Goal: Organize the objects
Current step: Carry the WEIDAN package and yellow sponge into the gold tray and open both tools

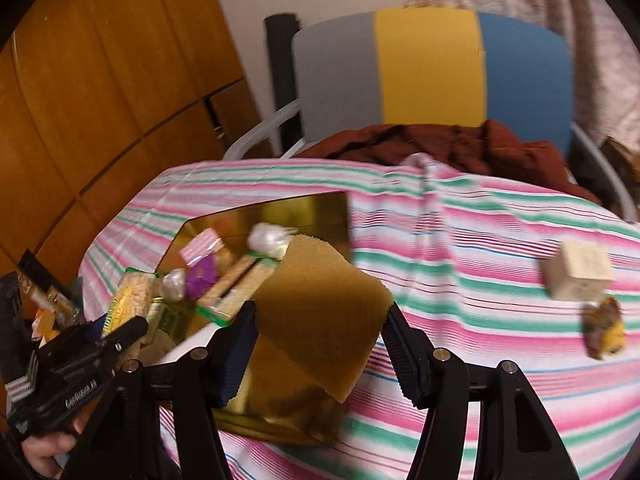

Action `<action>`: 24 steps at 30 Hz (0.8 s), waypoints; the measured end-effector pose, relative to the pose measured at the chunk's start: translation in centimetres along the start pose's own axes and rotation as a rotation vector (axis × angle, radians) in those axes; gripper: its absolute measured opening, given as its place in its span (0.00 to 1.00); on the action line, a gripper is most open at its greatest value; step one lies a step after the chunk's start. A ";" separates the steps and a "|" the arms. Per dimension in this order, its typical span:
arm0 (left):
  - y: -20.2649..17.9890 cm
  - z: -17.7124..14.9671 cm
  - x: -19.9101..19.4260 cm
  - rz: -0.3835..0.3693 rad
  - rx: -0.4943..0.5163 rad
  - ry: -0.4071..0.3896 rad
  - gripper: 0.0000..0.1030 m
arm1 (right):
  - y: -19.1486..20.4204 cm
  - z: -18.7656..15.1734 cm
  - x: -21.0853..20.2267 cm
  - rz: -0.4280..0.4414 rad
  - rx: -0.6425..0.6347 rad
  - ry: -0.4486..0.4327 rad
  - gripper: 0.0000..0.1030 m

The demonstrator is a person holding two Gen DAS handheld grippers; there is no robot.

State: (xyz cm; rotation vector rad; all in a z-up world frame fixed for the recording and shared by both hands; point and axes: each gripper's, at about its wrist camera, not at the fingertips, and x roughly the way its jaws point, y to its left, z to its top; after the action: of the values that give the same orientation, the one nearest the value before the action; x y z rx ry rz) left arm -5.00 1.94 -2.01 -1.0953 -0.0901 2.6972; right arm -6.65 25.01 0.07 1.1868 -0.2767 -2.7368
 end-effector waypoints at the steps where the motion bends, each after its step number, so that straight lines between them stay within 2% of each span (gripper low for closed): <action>1: 0.1 0.0 0.1 0.002 -0.005 0.001 0.44 | 0.4 0.4 0.9 0.012 0.002 0.013 0.61; 5: -0.1 0.4 1.0 -0.006 0.001 0.007 0.44 | 1.3 2.7 3.8 0.021 0.026 0.029 0.66; 10: -0.9 0.9 1.8 -0.008 0.027 0.003 0.44 | 2.0 5.3 5.9 0.004 0.039 0.023 0.83; 12: -0.9 1.1 2.3 -0.004 0.028 0.010 0.44 | 1.9 5.6 6.1 0.014 0.050 0.020 0.83; 24: -1.3 1.6 3.8 0.024 0.031 0.038 0.45 | 0.9 0.3 3.3 -0.013 0.079 0.030 0.92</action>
State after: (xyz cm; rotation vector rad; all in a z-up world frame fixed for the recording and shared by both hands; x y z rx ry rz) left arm -8.54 4.18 -3.22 -1.1444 -0.0285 2.6878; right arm -9.03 23.54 -1.85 1.2521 -0.3784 -2.7397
